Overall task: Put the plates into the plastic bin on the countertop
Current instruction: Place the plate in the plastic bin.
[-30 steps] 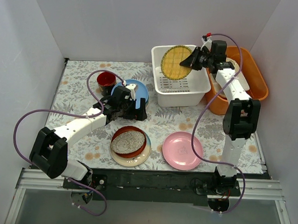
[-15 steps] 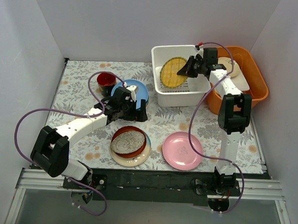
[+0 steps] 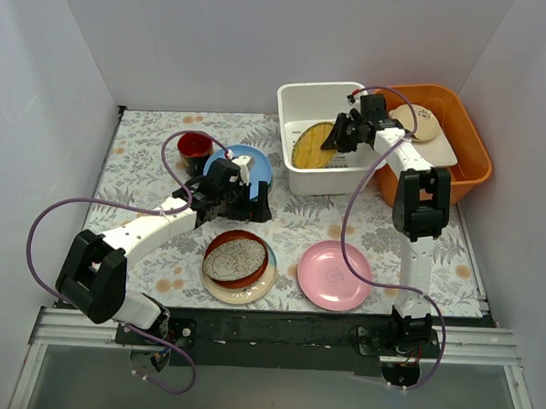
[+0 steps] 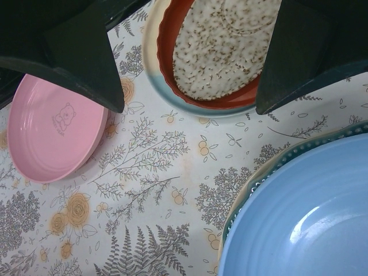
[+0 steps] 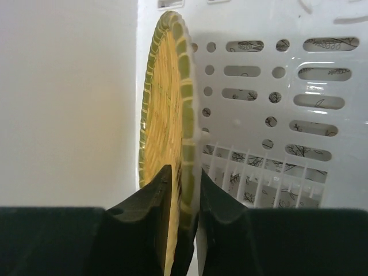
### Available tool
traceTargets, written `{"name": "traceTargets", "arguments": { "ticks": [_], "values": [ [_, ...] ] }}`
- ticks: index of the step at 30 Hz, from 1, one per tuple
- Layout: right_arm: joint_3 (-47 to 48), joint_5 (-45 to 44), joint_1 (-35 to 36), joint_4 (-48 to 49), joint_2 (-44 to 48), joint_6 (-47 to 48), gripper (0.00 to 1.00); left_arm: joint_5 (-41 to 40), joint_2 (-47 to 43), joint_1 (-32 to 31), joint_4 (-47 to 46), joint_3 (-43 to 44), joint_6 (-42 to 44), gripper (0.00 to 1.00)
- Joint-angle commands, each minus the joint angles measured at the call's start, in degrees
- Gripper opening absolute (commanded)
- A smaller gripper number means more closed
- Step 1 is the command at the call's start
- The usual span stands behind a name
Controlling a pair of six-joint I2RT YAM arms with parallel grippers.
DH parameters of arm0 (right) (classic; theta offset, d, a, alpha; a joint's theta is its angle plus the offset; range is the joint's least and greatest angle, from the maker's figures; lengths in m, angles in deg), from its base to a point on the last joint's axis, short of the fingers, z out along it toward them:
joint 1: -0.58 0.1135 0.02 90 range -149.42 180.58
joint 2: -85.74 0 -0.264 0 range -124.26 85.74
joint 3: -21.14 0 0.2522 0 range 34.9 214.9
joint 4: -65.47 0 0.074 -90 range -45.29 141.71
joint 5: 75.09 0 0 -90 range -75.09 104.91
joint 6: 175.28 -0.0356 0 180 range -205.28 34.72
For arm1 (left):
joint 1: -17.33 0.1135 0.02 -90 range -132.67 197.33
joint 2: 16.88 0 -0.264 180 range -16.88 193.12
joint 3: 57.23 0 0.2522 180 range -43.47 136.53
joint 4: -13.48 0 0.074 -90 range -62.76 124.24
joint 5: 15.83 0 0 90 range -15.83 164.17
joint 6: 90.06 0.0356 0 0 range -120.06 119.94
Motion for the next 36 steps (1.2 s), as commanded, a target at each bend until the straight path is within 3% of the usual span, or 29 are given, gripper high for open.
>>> {"name": "traceTargets", "arguments": {
  "ticks": [1, 4, 15, 28, 36],
  "values": [
    [4.48, -0.94, -0.17, -1.07, -0.69, 1.38, 0.34, 0.67, -0.37, 0.21, -1.03, -0.21, 0.10, 0.98],
    [5.54, -1.82, -0.08, -2.75, -1.13, 2.09, 0.41, 0.85, -0.55, 0.21, -1.03, -0.29, 0.10, 0.98],
    [5.89, -4.01, 0.09, -4.77, 0.18, 3.49, 0.47, 1.11, -1.16, 0.21, -1.20, -0.56, 0.10, 0.98],
    [6.59, -11.58, 3.08, -4.86, 10.46, 7.54, 0.91, 1.55, -1.69, 0.21, -1.64, -0.82, 0.19, 0.98],
    [4.49, -6.92, 4.40, -0.03, 17.76, 7.28, 0.98, 3.66, -2.39, 0.21, -2.61, -1.52, 0.54, 0.98]
  ]
}}
